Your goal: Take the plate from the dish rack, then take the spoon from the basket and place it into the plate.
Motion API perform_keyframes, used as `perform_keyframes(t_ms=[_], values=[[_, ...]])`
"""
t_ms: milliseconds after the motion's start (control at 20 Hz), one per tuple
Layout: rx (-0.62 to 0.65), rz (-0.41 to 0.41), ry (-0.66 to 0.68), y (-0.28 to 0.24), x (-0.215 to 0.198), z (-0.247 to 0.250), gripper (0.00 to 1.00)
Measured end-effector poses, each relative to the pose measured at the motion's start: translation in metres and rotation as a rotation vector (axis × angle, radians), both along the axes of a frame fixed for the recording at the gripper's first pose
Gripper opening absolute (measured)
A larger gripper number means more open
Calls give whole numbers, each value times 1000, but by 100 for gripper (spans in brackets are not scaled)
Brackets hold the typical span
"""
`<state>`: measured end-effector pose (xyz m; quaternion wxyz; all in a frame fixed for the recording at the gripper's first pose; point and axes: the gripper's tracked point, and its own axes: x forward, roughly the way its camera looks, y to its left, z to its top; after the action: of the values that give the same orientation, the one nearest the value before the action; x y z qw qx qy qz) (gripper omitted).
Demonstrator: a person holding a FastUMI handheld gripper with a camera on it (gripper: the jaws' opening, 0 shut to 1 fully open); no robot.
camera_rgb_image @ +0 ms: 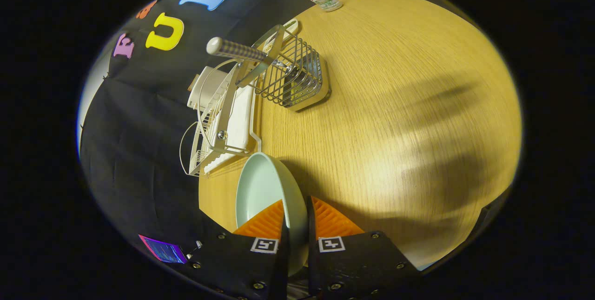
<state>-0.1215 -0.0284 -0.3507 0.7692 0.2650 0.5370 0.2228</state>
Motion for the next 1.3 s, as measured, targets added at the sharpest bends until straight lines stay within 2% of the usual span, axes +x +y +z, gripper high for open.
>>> perform_keyframes(t_ms=[250,450,500,550,600,700,800,1050,1200,1300], values=[[22,-46,-22,-15,15,-2,18],[-76,15,-111,-23,19,-1,21],[-101,20,-137,-26,20,0,25],[-120,11,-159,-30,24,2,25],[-145,-8,-185,-34,30,4,31],[-207,-27,-247,-46,33,9,31],[-278,-22,-381,-60,35,28,31],[-463,-25,-867,-87,48,110,31],[-489,4,-1012,-76,49,135,31],[-477,-10,-1071,-68,56,149,31]])
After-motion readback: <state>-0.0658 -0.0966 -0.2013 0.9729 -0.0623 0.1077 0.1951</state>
